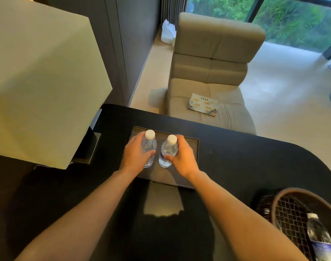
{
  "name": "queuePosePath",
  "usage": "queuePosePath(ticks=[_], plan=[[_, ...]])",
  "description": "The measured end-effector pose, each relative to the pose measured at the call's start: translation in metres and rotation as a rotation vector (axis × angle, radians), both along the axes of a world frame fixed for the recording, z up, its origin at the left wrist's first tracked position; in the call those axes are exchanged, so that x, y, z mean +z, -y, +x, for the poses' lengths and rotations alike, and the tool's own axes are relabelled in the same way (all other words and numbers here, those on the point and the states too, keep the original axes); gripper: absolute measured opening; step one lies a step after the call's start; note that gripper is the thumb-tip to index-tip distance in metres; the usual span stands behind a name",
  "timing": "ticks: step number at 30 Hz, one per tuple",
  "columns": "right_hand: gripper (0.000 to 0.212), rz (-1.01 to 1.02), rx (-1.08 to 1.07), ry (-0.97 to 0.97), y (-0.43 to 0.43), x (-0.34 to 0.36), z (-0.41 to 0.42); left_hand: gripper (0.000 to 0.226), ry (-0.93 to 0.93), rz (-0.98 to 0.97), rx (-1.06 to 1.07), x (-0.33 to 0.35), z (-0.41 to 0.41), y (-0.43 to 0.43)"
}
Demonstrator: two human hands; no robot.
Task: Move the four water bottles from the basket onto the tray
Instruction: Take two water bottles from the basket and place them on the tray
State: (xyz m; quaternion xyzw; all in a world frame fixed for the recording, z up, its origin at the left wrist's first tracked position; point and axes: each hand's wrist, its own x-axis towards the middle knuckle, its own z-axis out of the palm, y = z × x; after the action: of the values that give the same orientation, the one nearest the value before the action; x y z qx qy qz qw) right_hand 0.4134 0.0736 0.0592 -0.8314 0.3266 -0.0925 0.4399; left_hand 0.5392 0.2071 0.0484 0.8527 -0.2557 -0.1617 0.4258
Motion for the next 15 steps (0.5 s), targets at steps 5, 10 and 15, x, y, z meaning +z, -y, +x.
queuePosePath(ticks=[5,10,15], plan=[[0.067,-0.012,0.026,-0.028,0.006,-0.016,0.044,0.074,0.029,0.029,-0.018,-0.014,0.04,0.009],[0.066,-0.056,0.04,-0.001,0.017,-0.021,0.079,0.074,0.101,0.038,-0.078,-0.02,0.074,0.019],[0.067,-0.067,0.022,0.02,0.026,-0.022,0.105,0.073,0.099,-0.002,-0.052,-0.024,0.097,0.028]])
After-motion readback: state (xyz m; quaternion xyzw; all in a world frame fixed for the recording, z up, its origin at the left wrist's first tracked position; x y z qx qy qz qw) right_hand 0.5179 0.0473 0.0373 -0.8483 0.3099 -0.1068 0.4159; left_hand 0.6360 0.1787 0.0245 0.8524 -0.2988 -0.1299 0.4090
